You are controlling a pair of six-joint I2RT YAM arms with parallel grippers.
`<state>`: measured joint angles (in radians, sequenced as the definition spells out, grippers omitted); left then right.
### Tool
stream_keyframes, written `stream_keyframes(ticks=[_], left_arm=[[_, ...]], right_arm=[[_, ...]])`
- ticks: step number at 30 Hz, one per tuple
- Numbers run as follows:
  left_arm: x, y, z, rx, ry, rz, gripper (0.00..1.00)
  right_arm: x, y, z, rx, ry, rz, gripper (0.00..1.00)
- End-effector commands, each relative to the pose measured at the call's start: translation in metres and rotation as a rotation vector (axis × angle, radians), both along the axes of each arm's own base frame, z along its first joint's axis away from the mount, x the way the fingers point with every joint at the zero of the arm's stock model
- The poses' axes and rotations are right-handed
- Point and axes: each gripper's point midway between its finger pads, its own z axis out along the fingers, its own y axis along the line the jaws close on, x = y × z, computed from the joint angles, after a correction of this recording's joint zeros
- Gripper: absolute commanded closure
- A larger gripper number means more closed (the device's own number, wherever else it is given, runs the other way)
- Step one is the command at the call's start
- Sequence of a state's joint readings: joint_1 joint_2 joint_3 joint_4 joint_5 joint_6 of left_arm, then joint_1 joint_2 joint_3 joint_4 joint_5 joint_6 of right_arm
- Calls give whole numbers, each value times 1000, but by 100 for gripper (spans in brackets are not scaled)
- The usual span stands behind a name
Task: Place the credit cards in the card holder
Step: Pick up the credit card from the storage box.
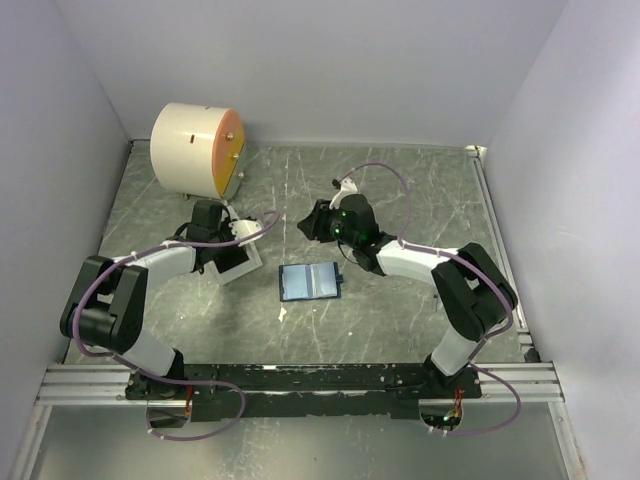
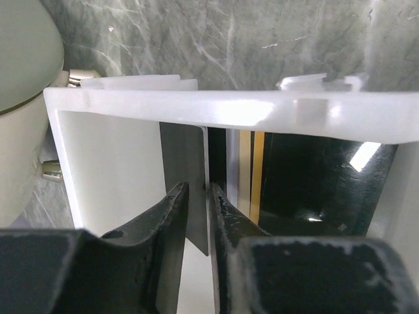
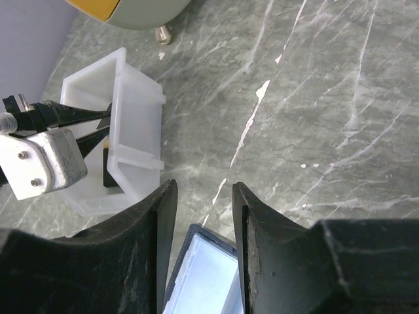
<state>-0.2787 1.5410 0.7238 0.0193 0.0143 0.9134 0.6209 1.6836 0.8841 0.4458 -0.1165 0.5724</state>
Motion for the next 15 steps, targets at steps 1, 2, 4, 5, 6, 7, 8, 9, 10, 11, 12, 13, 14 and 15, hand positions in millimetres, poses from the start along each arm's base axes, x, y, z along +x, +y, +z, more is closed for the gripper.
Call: stream_keyframes(ticks=[1, 2, 4, 5, 6, 7, 8, 9, 10, 11, 12, 13, 14, 15], left_arm=[[8, 1, 13, 20, -66, -2, 73], [9, 2, 13, 22, -71, 2, 73], [11, 2, 15, 26, -79, 10, 74], [11, 4, 14, 33, -79, 15, 74], [12, 5, 14, 37, -83, 22, 74], [13, 5, 14, 41, -88, 27, 73], [14, 6, 13, 48, -92, 31, 72], [15, 8, 13, 59, -98, 41, 71], [17, 9, 14, 71, -110, 52, 71], [18, 11, 16, 85, -122, 61, 72], [20, 12, 18, 97, -140, 67, 72], [20, 12, 20, 105, -156, 71, 72], [21, 13, 22, 112, -169, 74, 72], [22, 13, 24, 114, -180, 76, 72]], right_arm=[[3, -6, 16, 37, -41, -28, 61], [2, -6, 17, 36, -42, -30, 61], [3, -8, 17, 35, -45, -35, 61], [3, -8, 17, 33, -46, -37, 62], [3, -9, 17, 34, -47, -40, 62], [3, -10, 18, 36, -49, -41, 62], [3, -10, 18, 37, -49, -42, 62], [3, -10, 18, 38, -49, -41, 62], [3, -10, 19, 40, -49, -40, 62], [3, -9, 19, 41, -49, -39, 62], [4, -9, 19, 43, -50, -41, 62], [4, -9, 20, 45, -52, -39, 63], [4, -9, 21, 48, -55, -38, 63], [4, -9, 20, 48, -54, -39, 63]])
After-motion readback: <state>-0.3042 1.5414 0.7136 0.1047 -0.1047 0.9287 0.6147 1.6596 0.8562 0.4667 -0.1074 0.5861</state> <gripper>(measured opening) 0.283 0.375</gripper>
